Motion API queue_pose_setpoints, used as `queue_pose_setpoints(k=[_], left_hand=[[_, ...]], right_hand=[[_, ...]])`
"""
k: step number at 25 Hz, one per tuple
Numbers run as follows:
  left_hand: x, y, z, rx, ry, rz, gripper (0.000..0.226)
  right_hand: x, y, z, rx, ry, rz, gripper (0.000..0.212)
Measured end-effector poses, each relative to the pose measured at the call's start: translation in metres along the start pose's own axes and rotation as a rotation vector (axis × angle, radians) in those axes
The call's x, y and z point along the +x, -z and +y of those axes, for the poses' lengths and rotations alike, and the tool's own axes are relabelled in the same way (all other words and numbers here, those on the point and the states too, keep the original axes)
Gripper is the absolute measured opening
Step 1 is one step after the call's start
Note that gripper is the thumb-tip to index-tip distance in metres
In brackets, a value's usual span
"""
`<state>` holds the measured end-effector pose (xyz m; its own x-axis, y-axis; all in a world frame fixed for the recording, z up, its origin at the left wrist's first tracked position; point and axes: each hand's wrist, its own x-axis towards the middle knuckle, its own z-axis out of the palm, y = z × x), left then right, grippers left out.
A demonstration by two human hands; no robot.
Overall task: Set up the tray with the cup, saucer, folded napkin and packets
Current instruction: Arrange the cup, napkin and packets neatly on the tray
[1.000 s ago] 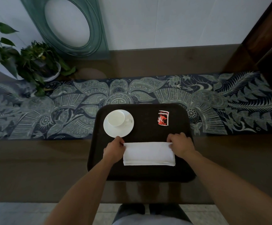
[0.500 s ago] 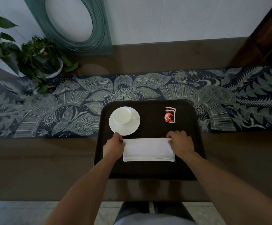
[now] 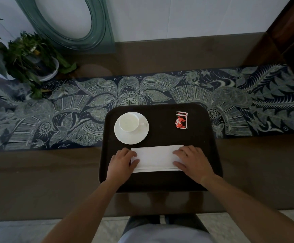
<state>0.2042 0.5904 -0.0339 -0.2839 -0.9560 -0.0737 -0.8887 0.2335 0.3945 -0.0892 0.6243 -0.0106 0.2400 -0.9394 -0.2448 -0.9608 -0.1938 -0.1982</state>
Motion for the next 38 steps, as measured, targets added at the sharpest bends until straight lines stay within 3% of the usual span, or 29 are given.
queue_pose_setpoints(k=[6, 20, 24, 28, 38], left_hand=[[-0.016, -0.003, -0.008, 0.083, -0.185, -0.117, 0.031], [-0.026, -0.01, -0.007, 0.061, -0.27, -0.045, 0.02], [-0.024, -0.01, -0.009, 0.173, -0.391, -0.037, 0.014], [-0.024, -0.011, -0.011, 0.238, -0.437, -0.026, 0.026], [-0.021, -0.008, -0.02, 0.27, -0.479, -0.018, 0.026]], right_hand=[[-0.011, -0.005, 0.008, -0.099, 0.198, -0.052, 0.032], [-0.021, -0.016, 0.015, -0.106, 0.229, 0.097, 0.022], [-0.021, -0.017, 0.015, -0.115, 0.221, 0.1, 0.022], [-0.021, -0.018, 0.012, -0.125, 0.204, 0.116, 0.02], [-0.03, -0.029, 0.005, -0.141, 0.195, 0.198, 0.026]])
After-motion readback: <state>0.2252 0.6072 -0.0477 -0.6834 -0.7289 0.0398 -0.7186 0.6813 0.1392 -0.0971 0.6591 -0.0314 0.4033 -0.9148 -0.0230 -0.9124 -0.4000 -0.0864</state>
